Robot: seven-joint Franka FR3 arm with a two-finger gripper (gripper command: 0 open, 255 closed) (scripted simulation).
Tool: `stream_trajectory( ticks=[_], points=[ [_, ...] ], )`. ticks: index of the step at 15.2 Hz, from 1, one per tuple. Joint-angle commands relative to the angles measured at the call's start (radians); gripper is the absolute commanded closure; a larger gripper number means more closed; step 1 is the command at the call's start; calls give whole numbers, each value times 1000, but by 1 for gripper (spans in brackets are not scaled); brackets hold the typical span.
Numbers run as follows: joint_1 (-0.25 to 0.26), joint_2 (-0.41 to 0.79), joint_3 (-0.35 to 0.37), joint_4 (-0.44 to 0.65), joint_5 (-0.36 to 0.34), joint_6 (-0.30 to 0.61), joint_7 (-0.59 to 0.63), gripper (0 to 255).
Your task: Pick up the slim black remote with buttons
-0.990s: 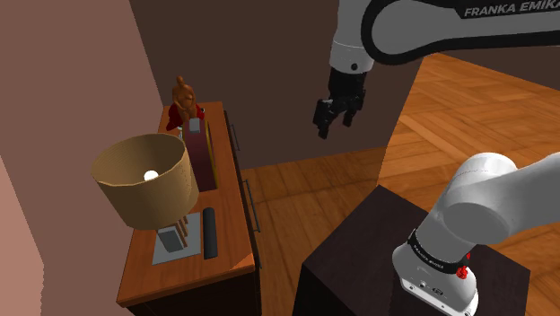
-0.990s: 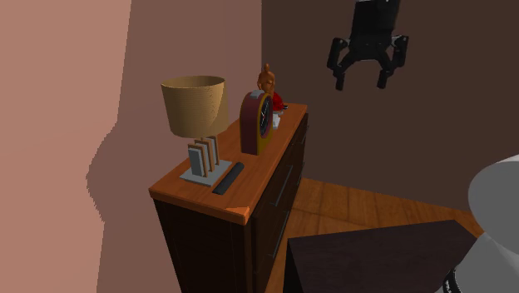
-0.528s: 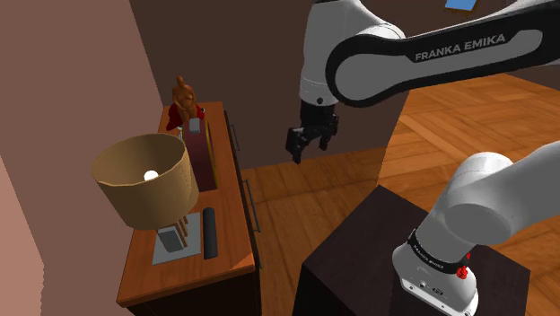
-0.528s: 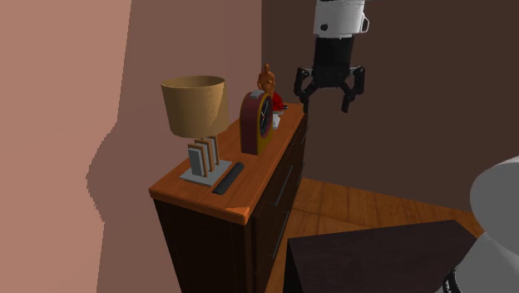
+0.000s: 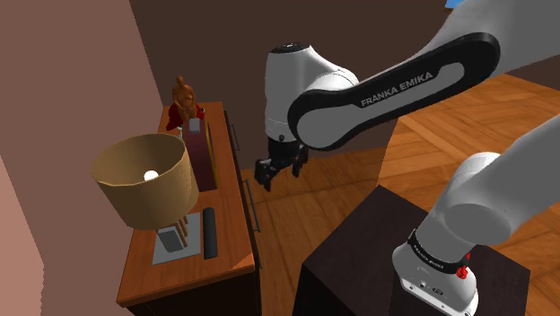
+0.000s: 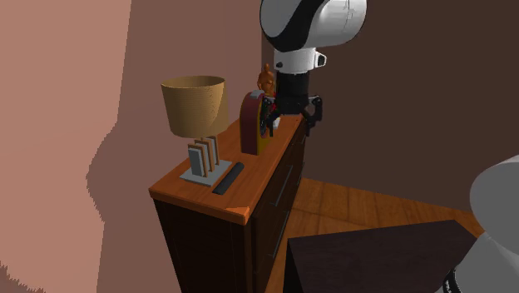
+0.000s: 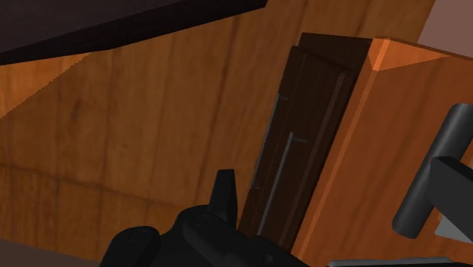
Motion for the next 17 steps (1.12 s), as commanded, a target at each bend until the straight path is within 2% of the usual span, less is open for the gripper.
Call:
stream_trajectory(
  ticks=[1, 5, 9, 13, 17],
  points=[
    [-9, 85, 38, 23, -24, 60, 54, 0],
    [-20, 254, 101, 87, -112, 151, 183, 0],
    [-4, 437, 127, 173, -251, 215, 336, 0],
    [59, 616, 99, 284, -390, 248, 477, 0],
    [147, 782, 47, 415, -488, 260, 580, 0]
  ],
)
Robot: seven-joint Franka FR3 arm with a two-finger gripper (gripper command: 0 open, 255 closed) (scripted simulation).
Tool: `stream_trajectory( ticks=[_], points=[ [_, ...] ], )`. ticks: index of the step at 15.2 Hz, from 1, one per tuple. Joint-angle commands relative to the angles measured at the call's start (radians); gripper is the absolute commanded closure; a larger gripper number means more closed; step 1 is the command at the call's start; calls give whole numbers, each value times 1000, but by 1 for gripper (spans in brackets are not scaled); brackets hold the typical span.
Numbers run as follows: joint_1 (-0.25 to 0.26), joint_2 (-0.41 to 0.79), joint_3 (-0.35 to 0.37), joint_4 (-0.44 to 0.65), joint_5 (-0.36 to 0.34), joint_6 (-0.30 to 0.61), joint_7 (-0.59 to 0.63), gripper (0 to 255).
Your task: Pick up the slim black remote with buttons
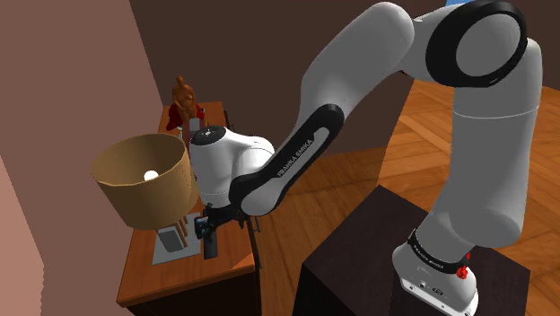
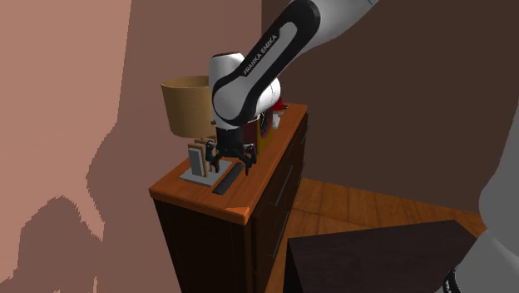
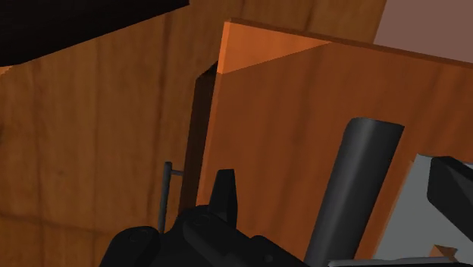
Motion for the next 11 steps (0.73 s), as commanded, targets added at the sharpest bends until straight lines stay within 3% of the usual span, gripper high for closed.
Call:
stream_trajectory(
  ticks=[1, 5, 11],
  points=[
    [45, 87, -28, 80, -44, -2, 43, 0],
    [120, 224, -71, 217, -91, -8, 96, 0],
    [144, 285, -102, 228, -124, 41, 116, 0]
  ],
)
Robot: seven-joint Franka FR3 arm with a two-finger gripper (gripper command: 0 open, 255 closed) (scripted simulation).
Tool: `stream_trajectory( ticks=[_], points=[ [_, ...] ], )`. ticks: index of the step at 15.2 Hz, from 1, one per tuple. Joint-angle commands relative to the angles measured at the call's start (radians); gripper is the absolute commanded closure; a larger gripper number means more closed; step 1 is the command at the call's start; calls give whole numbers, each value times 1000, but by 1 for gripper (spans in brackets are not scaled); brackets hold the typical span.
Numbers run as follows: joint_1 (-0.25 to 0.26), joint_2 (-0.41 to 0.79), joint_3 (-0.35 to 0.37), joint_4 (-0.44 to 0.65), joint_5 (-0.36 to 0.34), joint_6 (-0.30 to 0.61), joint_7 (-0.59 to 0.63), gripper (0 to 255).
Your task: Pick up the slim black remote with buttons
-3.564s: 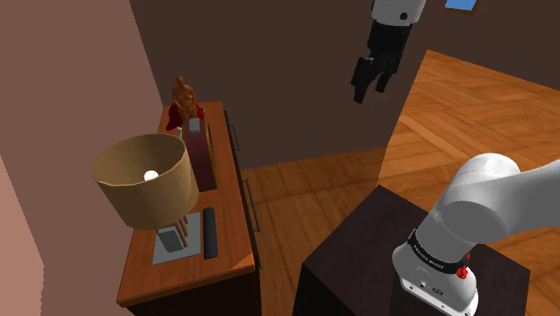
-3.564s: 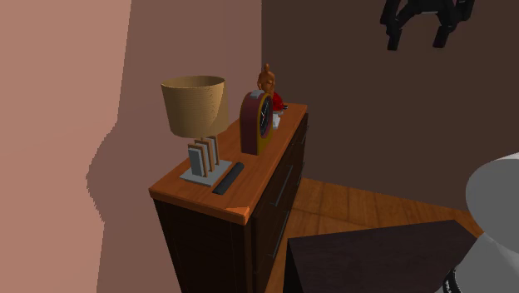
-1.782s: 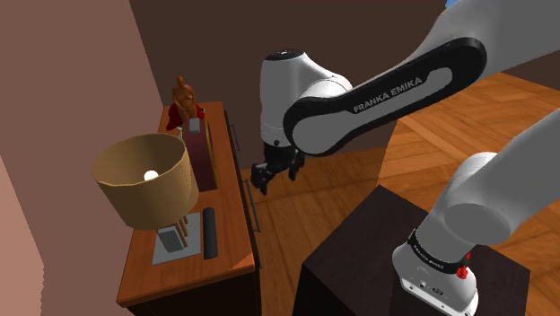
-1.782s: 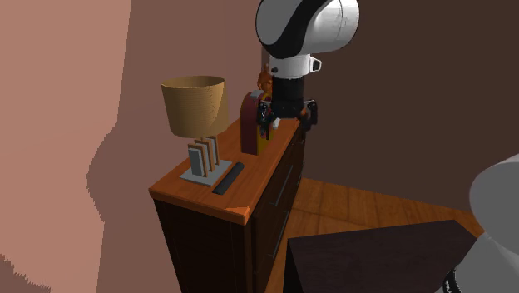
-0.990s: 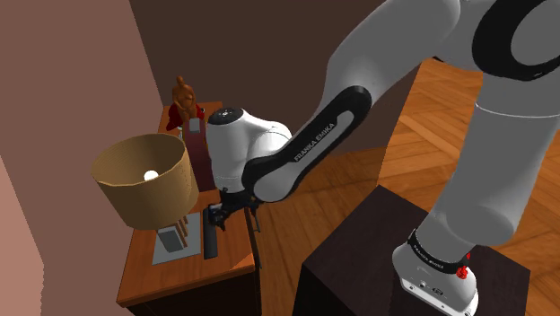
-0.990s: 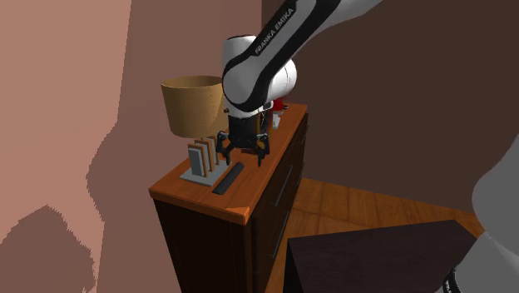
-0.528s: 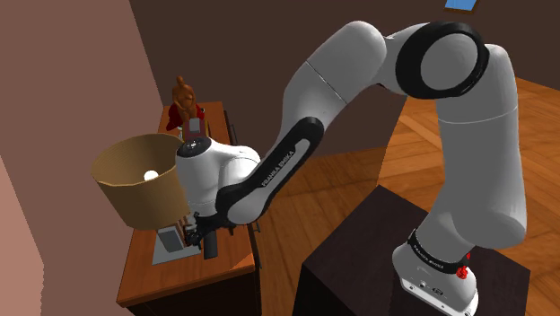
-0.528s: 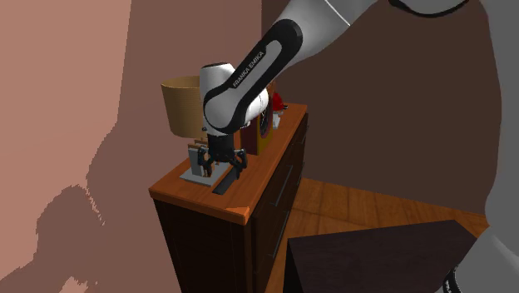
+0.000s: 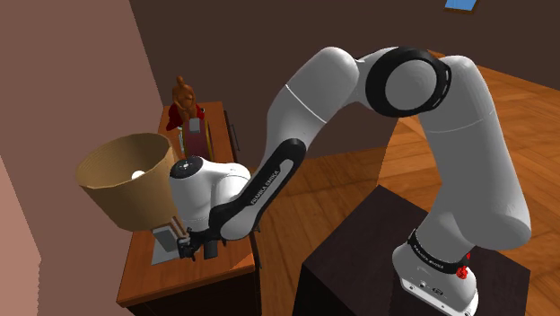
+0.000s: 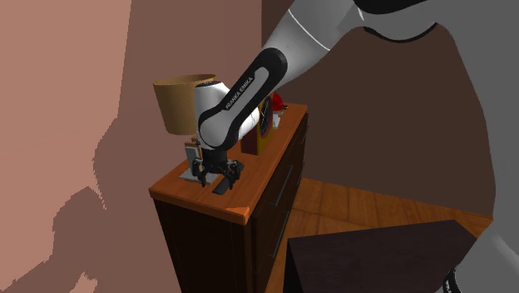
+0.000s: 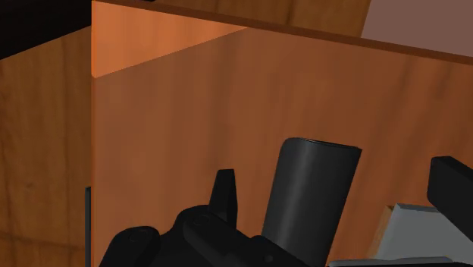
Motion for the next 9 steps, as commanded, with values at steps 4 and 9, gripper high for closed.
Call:
stream_trajectory(
  ticks=[4, 9],
  points=[
    [10, 29, -15, 4, -15, 23, 10, 255],
    [10, 28, -14, 3, -14, 22, 10, 255]
  ],
)
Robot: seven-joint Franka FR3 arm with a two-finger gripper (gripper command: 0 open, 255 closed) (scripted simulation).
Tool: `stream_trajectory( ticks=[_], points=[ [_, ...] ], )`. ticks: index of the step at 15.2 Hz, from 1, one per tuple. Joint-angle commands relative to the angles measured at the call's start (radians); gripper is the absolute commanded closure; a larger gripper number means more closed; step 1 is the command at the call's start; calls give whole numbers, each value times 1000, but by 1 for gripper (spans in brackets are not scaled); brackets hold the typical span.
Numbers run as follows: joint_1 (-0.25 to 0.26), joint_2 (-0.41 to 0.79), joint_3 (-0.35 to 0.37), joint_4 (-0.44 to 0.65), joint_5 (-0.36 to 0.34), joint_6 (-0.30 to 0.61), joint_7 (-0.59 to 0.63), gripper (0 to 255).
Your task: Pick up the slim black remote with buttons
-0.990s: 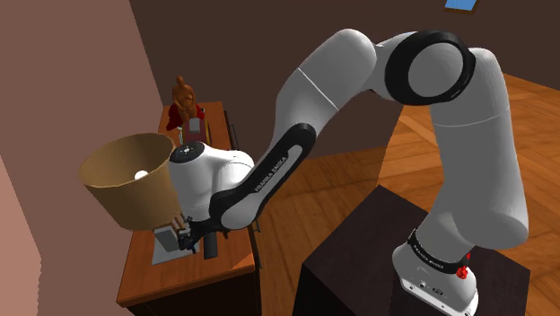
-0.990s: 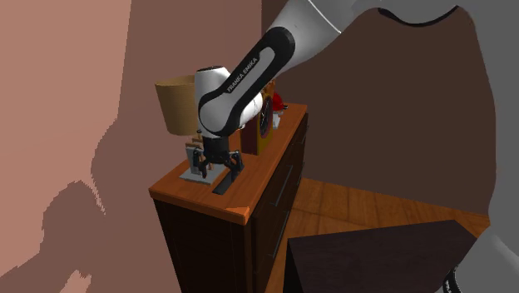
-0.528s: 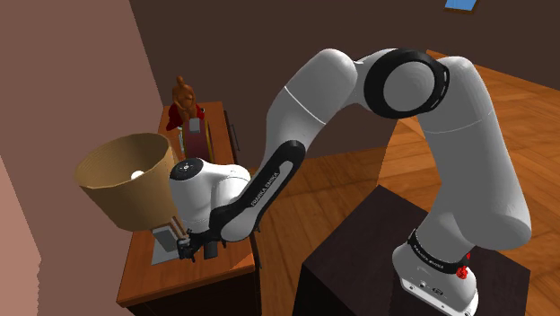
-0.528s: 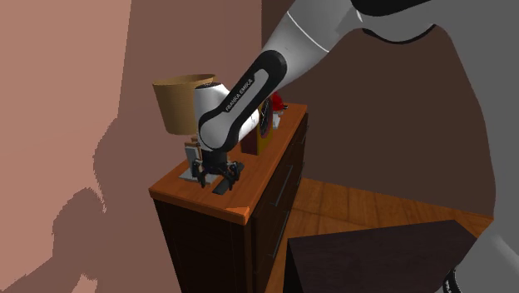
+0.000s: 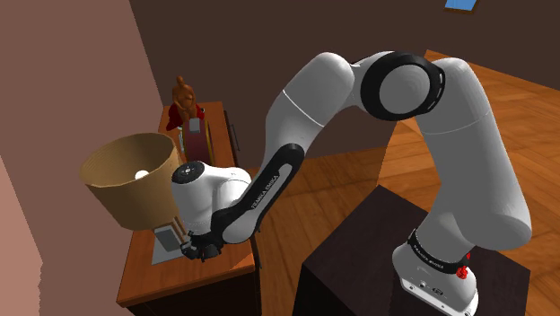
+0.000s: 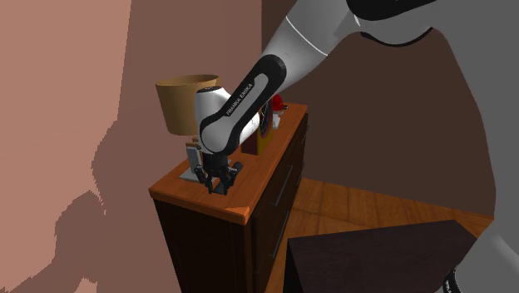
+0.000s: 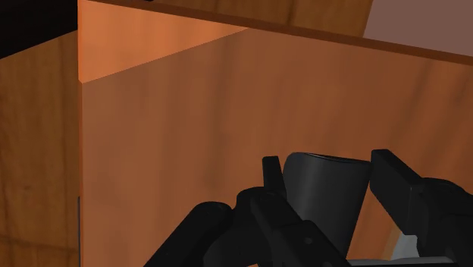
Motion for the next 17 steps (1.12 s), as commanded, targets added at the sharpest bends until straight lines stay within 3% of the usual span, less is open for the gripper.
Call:
stream_trajectory(
  ticks=[1, 17],
  points=[
    [0, 2, 0, 0, 0, 0, -1, 255],
    [-49, -126, 65, -18, 73, -107, -46, 255]
  ],
)
